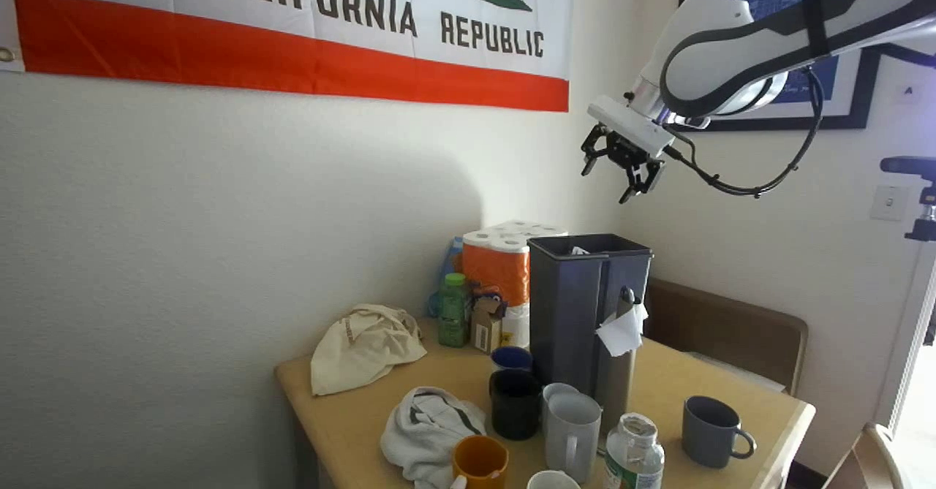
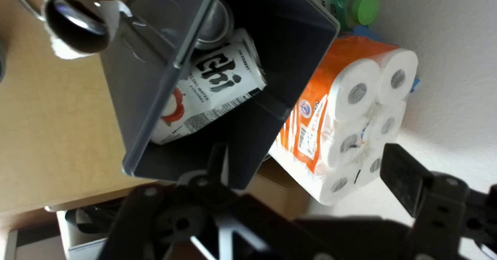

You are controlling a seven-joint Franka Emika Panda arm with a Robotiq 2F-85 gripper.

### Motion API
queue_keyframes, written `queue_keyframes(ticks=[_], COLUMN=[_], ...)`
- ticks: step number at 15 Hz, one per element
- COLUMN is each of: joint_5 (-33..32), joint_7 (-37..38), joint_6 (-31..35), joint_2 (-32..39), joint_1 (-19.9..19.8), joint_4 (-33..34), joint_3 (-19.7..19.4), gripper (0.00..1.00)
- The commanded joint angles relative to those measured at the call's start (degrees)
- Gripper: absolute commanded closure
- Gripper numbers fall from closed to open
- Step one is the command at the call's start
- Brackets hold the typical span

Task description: Take the white can out of the grey bin, pour the contents in the can into the grey mug, place the can back in the bin

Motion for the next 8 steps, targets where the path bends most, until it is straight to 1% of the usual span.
queue_keyframes(ticks=[1,4,6,8], joint_5=[0.4,0.5,0.6,0.7], joint_7=[-9.2,-16.5,-20.6,-24.1], joint_6=[-11.2,-20.3,-24.5,-27.4], joint_2=[-2.9,-4.2,-5.0,-5.8], joint_1=[0.1,-0.1,-0.1,-0.2], joint_4=[2.7,5.0,5.5,5.4], joint_3=[0.5,0.7,0.8,0.8], gripper=[0.0,0.0,0.0,0.0])
